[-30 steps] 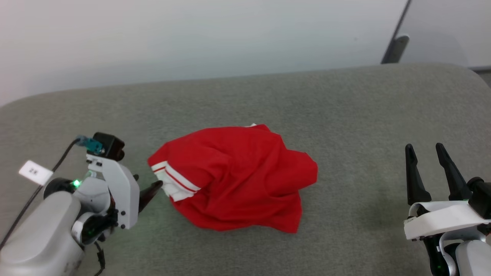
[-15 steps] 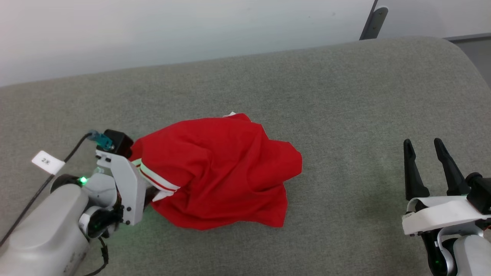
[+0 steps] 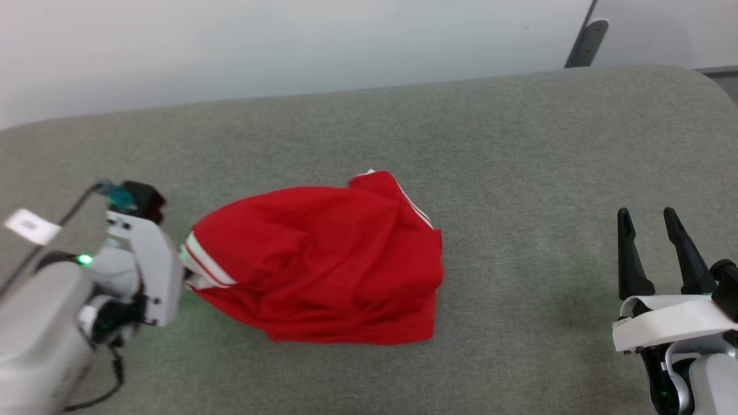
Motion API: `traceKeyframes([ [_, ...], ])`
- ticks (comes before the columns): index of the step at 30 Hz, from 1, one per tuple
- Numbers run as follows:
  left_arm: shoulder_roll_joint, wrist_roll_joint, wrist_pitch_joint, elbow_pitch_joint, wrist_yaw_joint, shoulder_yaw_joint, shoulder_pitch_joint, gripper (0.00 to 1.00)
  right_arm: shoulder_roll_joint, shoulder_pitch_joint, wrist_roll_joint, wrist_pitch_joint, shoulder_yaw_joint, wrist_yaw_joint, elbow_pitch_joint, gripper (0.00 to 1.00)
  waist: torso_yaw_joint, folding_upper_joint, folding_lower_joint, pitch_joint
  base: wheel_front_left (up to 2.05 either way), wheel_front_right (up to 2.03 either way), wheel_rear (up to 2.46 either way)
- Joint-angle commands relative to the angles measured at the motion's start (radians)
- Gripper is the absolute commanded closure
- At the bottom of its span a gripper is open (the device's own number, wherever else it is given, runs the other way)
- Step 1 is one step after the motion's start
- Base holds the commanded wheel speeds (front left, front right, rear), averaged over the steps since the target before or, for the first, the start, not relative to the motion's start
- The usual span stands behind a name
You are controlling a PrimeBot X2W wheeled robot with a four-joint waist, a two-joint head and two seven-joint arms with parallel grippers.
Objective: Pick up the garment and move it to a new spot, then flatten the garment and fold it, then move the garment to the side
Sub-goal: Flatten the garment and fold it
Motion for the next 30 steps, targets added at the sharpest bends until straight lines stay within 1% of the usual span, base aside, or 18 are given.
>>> traceKeyframes([
  [1, 0.015, 0.001, 0.001, -0.004, 0.007, 0.008, -0.007, 1.0, 0.002, 0.012, -0.006, -0.004, -0.004, -0.001, -0.003, 0.0, 0.013, -0.0001, 0.0, -0.006, 0.0, 0.0, 0.0],
  [7, 0.116, -0.004, 0.046, -0.056, 0.045, 0.017, 0.036, 1.0, 0.004, 0.02, -0.004, -0.005, -0.008, -0.001, -0.008, 0.0, 0.039, -0.0001, 0.0, -0.012, 0.0, 0.0, 0.0],
  [10, 0.157, -0.009, 0.06, -0.079, 0.062, 0.013, 0.075, 1.0, 0.006, 0.025, -0.002, -0.005, -0.009, -0.001, -0.01, 0.0, 0.047, -0.0001, 0.0, -0.012, 0.0, 0.0, 0.0],
  [14, 0.168, -0.021, 0.053, -0.085, 0.073, 0.009, 0.125, 1.0, 0.01, 0.024, 0.001, -0.005, 0.002, -0.001, -0.01, 0.0, 0.055, -0.0001, 0.0, -0.006, 0.0, 0.0, 0.0],
  [16, 0.151, -0.035, 0.047, -0.075, 0.085, 0.007, 0.146, 1.0, 0.009, 0.018, 0.003, -0.005, 0.011, -0.001, -0.007, 0.0, 0.059, -0.0001, 0.0, -0.003, 0.0, 0.0, 0.0],
  [18, 0.135, -0.031, 0.03, -0.067, 0.093, 0.005, 0.155, 0.55, 0.007, 0.009, 0.006, -0.005, 0.024, -0.001, -0.003, 0.0, 0.063, -0.0001, 0.0, -0.001, 0.0, 0.0, 0.0],
  [19, 0.125, -0.035, 0.022, -0.065, 0.095, 0.006, 0.16, 0.52, 0.006, 0.005, 0.008, -0.003, 0.031, -0.001, -0.001, 0.0, 0.066, -0.0001, 0.0, -0.001, 0.0, 0.0, 0.0],
  [20, 0.117, -0.04, 0.015, -0.061, 0.097, 0.007, 0.166, 0.42, 0.004, 0.002, 0.011, -0.001, 0.037, -0.001, 0.0, 0.0, 0.07, -0.0001, 0.0, -0.002, 0.0, 0.0, 0.0],
  [21, 0.112, -0.04, 0.008, -0.059, 0.099, 0.007, 0.168, 0.14, 0.001, -0.001, 0.014, 0.001, 0.044, -0.001, 0.001, 0.0, 0.074, -0.0001, 0.0, -0.003, 0.0, 0.0, 0.0],
  [22, 0.106, -0.041, -0.002, -0.057, 0.103, 0.01, 0.168, 0.0, -0.002, -0.003, 0.014, 0.004, 0.05, -0.001, 0.003, 0.0, 0.08, -0.0001, 0.0, -0.005, 0.0, 0.0, 0.0],
  [26, 0.094, -0.043, -0.054, -0.071, 0.113, 0.029, 0.173, 0.0, -0.009, -0.012, 0.03, 0.019, 0.067, -0.001, 0.012, 0.0, 0.111, -0.0001, 0.0, -0.016, 0.0, 0.0, 0.0],
  [30, 0.09, -0.036, -0.122, -0.119, 0.119, 0.047, 0.179, 0.0, -0.017, -0.027, 0.06, 0.044, 0.084, -0.001, 0.021, 0.0, 0.157, -0.0001, 0.0, -0.027, 0.0, 0.0, 0.0],
])
